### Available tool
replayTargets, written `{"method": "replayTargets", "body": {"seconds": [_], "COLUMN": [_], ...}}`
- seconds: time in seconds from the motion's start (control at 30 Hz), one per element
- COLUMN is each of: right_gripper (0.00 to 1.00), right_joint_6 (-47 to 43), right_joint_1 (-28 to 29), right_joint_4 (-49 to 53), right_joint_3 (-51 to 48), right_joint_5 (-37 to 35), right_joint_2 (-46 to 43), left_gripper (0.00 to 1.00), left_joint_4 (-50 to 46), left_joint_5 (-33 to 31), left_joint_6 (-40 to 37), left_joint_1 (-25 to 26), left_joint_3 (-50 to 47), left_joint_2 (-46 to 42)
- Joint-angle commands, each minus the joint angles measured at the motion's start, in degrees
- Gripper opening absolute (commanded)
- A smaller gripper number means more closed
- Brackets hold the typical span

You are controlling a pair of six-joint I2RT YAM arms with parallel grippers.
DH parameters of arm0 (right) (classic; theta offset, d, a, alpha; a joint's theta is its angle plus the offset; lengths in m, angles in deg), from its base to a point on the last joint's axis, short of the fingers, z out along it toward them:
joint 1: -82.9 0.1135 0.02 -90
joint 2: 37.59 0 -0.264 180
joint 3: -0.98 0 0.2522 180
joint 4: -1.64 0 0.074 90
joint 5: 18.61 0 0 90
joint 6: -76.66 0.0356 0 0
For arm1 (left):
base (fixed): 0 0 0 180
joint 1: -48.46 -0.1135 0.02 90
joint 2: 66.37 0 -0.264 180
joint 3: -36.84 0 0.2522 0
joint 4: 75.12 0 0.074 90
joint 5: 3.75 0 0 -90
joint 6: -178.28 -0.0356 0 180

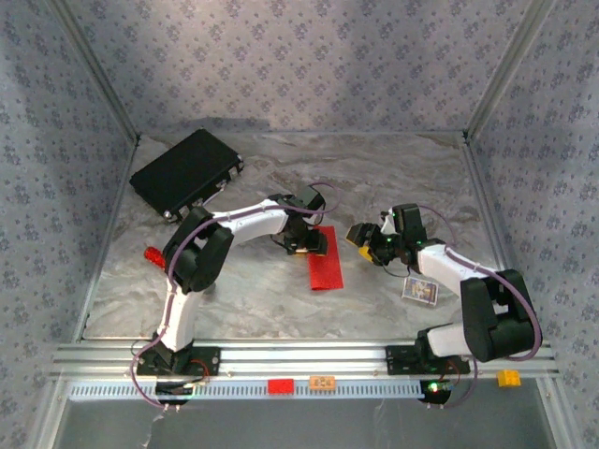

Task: Fold a paper plane with a square sheet of paper (pick it up from the middle)
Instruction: Hold the square sheet of paper at the center of the table.

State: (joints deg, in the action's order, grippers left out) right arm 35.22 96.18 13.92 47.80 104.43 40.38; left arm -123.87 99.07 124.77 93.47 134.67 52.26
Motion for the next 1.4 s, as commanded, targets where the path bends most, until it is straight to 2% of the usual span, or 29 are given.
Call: {"method": "replayTargets", "body": {"seconds": [0.0, 0.5, 1.2, 1.37], "right_gripper": [0.68, 0.63, 0.63, 0.59], "right_joint_6": [-1.1, -1.5, -1.6, -1.8], "right_joint_1": [0.5, 1.3, 1.7, 1.9], "right_joint_4": [1.5, 1.1, 1.5, 1.4], "right_joint_3": [1.5, 2.2, 2.6, 3.0], "right_joint_5": [0.9, 1.7, 1.5, 2.2], "right_joint_2": [0.9, 2.9, 3.2, 3.6], "left_gripper": [0.57, 0.57, 0.57, 0.57], "left_joint_4": [-0.6, -0.9, -0.8, -0.6], "left_joint_5": [-5.5, -5.2, -5.3, -5.2], "left_joint_6": [-0.5, 0.0, -0.4, -0.7], "left_joint_1": [-1.0, -1.0, -1.0, -1.0], "left_joint_3": [-1.8, -1.2, -1.8, -1.8], "left_joint_2": [5.8, 6.7, 6.9, 7.0]}}
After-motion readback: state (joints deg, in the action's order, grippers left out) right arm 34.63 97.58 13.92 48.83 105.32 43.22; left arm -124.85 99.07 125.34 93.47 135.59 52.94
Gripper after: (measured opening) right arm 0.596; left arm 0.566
